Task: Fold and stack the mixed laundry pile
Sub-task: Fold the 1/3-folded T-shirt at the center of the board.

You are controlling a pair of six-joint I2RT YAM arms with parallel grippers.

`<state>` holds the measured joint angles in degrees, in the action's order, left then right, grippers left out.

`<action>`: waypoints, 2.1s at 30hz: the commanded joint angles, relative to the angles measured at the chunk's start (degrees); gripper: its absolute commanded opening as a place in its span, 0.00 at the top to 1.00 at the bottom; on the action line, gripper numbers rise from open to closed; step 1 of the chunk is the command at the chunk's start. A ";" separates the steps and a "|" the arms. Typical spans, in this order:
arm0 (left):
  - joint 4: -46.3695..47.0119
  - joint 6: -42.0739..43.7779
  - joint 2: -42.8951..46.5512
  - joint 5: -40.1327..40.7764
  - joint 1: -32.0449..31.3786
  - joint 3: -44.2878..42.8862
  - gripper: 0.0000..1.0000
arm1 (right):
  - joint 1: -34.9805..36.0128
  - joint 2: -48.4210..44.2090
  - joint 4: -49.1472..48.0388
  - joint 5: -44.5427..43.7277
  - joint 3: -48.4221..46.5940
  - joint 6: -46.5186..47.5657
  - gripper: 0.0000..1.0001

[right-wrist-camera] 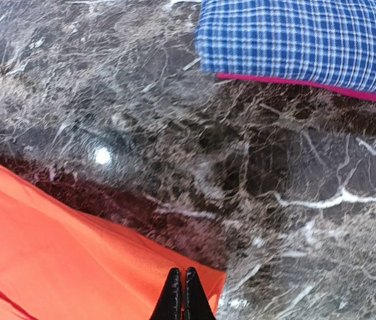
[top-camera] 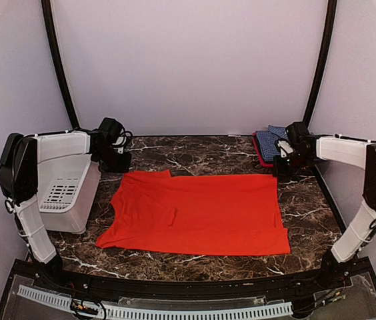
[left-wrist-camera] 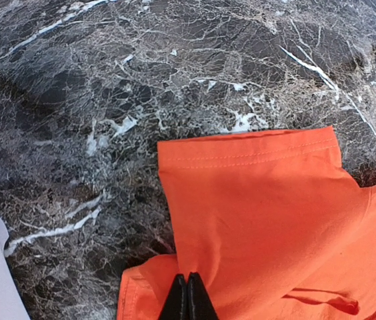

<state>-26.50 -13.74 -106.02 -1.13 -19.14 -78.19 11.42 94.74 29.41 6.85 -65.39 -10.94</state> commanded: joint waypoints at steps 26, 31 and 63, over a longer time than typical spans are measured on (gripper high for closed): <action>-3.67 -12.87 20.77 3.72 -3.97 22.90 1.00 | 5.01 -15.31 4.44 -9.59 19.16 -21.12 1.00; -3.56 -13.28 19.64 3.86 -4.98 23.95 1.00 | 4.61 -12.63 2.31 -7.95 20.28 -19.97 1.00; -0.74 -7.64 6.44 5.13 -1.51 2.57 1.00 | -2.42 6.37 -1.63 -6.01 -7.21 -4.77 1.00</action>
<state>-27.05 -23.62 -100.38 5.17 -21.04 -75.16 9.74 101.75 30.57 0.45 -72.82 -17.56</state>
